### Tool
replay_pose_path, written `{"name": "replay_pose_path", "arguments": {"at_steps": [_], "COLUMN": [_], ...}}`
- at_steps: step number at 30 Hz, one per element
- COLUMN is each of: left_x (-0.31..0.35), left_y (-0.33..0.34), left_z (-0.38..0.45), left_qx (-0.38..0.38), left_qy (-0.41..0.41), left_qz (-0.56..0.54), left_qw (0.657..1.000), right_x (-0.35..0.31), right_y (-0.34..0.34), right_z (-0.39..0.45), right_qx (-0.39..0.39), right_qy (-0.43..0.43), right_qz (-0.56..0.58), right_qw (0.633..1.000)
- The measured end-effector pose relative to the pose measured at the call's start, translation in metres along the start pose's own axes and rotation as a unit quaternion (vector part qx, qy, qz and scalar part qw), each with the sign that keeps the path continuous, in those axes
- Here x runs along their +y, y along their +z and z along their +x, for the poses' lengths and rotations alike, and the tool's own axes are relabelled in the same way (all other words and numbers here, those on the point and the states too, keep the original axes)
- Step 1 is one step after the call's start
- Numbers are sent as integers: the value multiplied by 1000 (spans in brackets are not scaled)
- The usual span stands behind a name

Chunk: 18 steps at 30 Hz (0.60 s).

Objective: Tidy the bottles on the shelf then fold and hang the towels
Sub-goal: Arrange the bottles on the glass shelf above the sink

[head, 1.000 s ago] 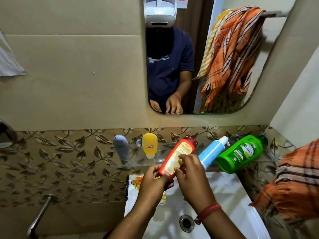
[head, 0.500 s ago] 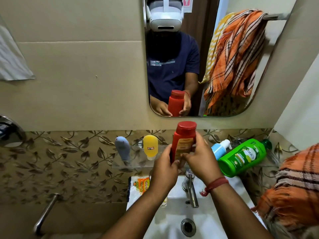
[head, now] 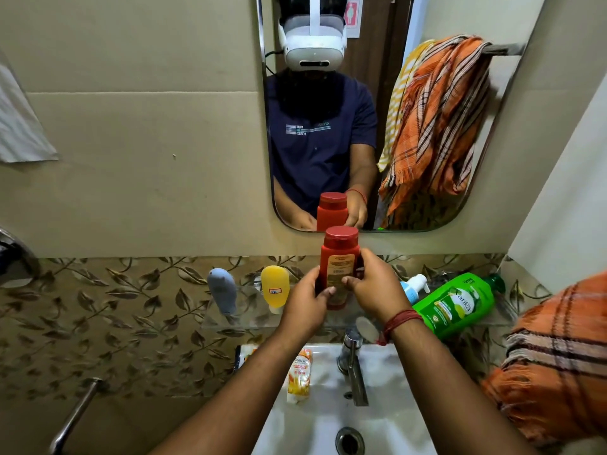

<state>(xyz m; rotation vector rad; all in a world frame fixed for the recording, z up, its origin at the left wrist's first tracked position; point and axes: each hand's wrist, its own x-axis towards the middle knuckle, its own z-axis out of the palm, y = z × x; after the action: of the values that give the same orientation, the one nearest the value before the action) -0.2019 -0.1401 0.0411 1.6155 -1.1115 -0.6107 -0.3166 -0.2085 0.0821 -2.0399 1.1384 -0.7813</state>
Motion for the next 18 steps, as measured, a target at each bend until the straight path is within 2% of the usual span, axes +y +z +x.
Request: {"name": "replay_pose_path", "arguments": {"at_steps": [18], "left_x": [2], "left_y": [-3], "left_z": [2], "left_qx": [-32], "left_qy": [-23], "left_qz": [-8], "left_qw": [999], "right_x": [-4], "right_y": [-10], "right_z": [-4], "right_qx": [-41], "right_qy": [13], "right_qz": [-2], "right_qw": [999]}}
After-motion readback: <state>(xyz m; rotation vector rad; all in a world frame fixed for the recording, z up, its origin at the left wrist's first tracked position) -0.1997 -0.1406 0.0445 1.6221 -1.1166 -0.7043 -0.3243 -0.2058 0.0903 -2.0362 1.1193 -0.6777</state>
